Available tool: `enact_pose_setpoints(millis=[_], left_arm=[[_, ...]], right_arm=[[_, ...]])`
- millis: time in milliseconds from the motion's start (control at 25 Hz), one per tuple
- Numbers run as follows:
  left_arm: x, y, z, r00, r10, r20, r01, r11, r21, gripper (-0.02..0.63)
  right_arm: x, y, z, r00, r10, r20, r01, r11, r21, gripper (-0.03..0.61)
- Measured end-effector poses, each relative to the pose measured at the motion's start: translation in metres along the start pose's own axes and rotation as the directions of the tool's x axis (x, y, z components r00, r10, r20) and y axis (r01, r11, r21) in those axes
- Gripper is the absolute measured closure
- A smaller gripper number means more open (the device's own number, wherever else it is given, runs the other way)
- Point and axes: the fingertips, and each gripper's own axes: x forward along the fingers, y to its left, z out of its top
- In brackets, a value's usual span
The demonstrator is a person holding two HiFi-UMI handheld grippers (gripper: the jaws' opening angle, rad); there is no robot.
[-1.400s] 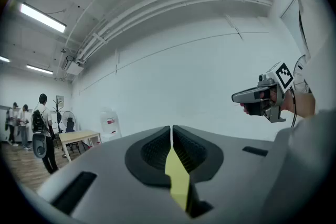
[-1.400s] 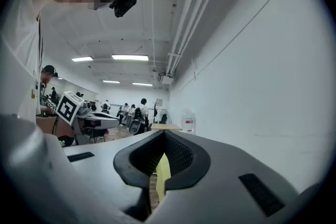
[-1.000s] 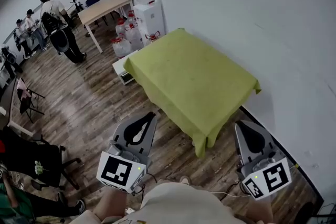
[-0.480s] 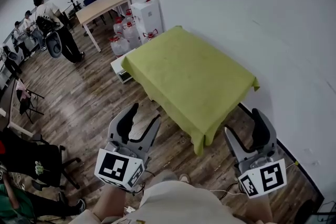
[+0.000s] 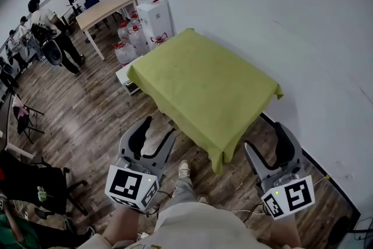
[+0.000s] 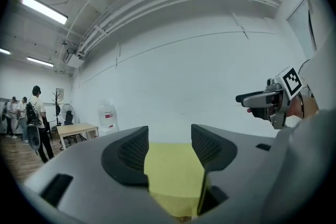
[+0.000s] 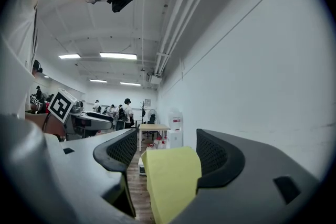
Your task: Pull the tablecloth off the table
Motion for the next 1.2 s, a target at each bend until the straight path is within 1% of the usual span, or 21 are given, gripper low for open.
enact_pose_setpoints(millis=[200, 400, 520, 600, 720, 840, 960, 1080, 1200], left_arm=[[0.016, 0.013, 0.001, 1.000, -0.013, 0.007, 0.013, 1.000, -0.009, 0.357], [0.045, 0.033, -0.011, 1.000, -0.022, -0.011, 0.022, 1.000, -0.023, 0.357], [0.063, 0.055, -0.013, 1.000, 0.000, 0.021, 0.001, 0.999, -0.051, 0.359], [0.077, 0.072, -0.020, 1.000, 0.004, 0.019, -0.003, 0.997, -0.074, 0.359], [0.107, 0.091, -0.037, 0.999, -0.027, -0.032, 0.024, 0.996, -0.083, 0.359], [0.138, 0.113, -0.047, 0.998, -0.053, -0.046, 0.049, 0.996, -0.079, 0.359], [0.172, 0.132, -0.062, 0.994, -0.091, -0.068, 0.085, 0.993, -0.086, 0.359], [0.206, 0.149, -0.080, 0.983, -0.150, -0.107, 0.140, 0.985, -0.097, 0.359], [0.238, 0.167, -0.102, 0.967, -0.205, -0.149, 0.192, 0.976, -0.101, 0.359]], right_arm=[[0.018, -0.009, -0.004, 1.000, -0.022, -0.022, 0.022, 1.000, -0.004, 0.202], [0.049, -0.019, -0.020, 0.998, -0.021, -0.062, 0.021, 1.000, 0.004, 0.199], [0.076, -0.026, -0.031, 0.996, -0.025, -0.089, 0.027, 0.999, 0.026, 0.198], [0.097, -0.028, -0.040, 0.993, -0.020, -0.113, 0.025, 0.999, 0.041, 0.198], [0.131, -0.032, -0.052, 0.988, -0.015, -0.151, 0.023, 0.998, 0.055, 0.196], [0.167, -0.040, -0.066, 0.982, -0.028, -0.187, 0.040, 0.997, 0.062, 0.195], [0.204, -0.049, -0.092, 0.969, -0.046, -0.243, 0.068, 0.994, 0.082, 0.195], [0.237, -0.059, -0.119, 0.951, -0.068, -0.302, 0.105, 0.989, 0.106, 0.190], [0.270, -0.072, -0.144, 0.932, -0.100, -0.349, 0.150, 0.981, 0.121, 0.189]])
